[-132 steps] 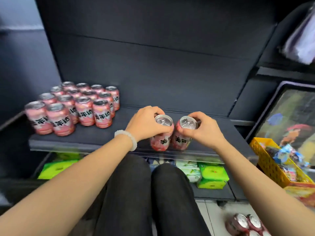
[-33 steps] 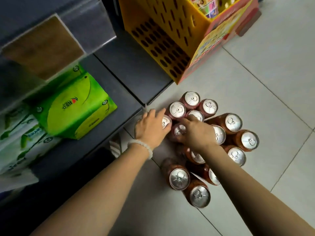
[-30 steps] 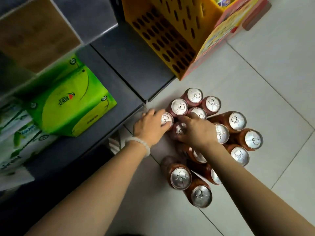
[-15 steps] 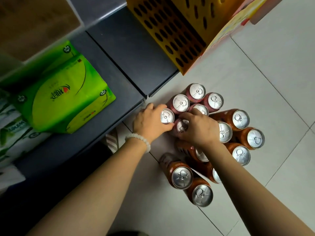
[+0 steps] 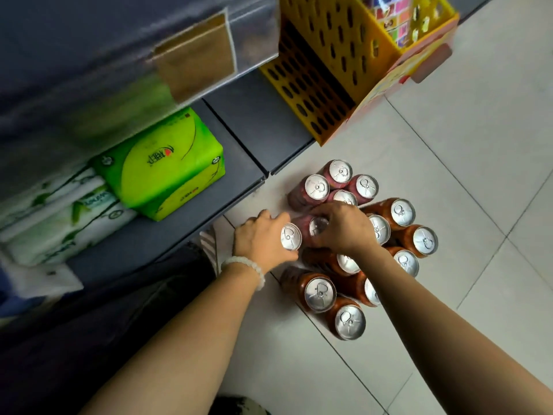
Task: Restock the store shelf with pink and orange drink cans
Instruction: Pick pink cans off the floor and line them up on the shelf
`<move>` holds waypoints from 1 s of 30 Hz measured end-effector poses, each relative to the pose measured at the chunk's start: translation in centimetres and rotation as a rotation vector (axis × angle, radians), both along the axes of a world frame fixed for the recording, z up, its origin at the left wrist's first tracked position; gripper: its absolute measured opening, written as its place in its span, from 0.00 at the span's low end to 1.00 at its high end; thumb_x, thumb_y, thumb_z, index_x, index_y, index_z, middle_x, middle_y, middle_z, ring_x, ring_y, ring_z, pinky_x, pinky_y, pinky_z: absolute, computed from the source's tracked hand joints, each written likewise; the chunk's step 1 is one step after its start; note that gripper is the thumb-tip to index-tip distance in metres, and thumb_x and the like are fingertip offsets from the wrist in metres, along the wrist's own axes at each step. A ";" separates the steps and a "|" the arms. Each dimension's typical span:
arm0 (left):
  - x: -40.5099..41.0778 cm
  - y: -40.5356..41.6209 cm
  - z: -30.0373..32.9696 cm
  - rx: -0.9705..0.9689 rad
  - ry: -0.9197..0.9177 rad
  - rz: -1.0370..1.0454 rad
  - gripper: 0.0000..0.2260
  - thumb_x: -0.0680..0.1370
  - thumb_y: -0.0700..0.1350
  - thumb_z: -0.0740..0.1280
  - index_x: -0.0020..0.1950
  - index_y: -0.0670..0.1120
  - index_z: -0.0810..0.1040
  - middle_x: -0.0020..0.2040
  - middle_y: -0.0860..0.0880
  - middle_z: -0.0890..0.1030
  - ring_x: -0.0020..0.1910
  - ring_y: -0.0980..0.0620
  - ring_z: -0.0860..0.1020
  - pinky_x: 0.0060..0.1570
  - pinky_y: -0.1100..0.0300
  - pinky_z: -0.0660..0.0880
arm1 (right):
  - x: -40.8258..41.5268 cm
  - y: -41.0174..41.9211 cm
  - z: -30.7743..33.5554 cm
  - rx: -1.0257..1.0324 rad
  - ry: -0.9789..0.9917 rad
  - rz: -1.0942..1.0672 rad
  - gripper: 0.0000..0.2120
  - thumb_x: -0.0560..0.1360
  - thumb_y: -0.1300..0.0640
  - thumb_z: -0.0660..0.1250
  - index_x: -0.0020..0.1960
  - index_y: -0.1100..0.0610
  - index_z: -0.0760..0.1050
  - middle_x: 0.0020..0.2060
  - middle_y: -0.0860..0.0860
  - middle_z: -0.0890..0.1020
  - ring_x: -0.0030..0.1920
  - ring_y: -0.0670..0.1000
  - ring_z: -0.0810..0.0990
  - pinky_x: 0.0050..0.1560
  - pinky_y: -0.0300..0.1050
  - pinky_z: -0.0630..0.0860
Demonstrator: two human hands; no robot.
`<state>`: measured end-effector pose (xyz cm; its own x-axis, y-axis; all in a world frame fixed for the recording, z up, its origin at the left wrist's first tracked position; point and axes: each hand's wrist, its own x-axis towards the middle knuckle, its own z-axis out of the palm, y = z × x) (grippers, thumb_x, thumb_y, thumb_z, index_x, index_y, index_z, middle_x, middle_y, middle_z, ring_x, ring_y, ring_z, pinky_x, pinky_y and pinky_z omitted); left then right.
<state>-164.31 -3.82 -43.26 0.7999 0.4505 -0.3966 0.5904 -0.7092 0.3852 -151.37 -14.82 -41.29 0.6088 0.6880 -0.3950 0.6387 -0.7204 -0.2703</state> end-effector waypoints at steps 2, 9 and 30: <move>-0.4 0.5 1.7 0.020 -0.002 -0.091 0.24 0.64 0.60 0.72 0.56 0.55 0.72 0.52 0.47 0.78 0.53 0.42 0.78 0.45 0.55 0.72 | -0.9 -0.4 1.3 0.071 0.006 0.001 0.22 0.65 0.50 0.74 0.58 0.51 0.79 0.50 0.53 0.82 0.49 0.56 0.80 0.43 0.44 0.74; -2.0 2.0 10.6 0.105 -0.076 -0.193 0.25 0.62 0.62 0.72 0.56 0.57 0.73 0.51 0.50 0.78 0.54 0.46 0.77 0.48 0.56 0.74 | -3.0 -2.1 8.9 0.288 0.046 0.052 0.24 0.59 0.50 0.79 0.54 0.51 0.81 0.50 0.50 0.78 0.50 0.48 0.76 0.48 0.38 0.70; -26.0 5.4 34.4 0.409 -0.485 0.388 0.23 0.64 0.69 0.65 0.54 0.61 0.72 0.51 0.56 0.78 0.56 0.50 0.74 0.49 0.56 0.69 | -20.6 8.3 33.9 0.591 -0.101 0.482 0.31 0.57 0.36 0.66 0.55 0.51 0.81 0.48 0.53 0.82 0.50 0.52 0.80 0.56 0.45 0.74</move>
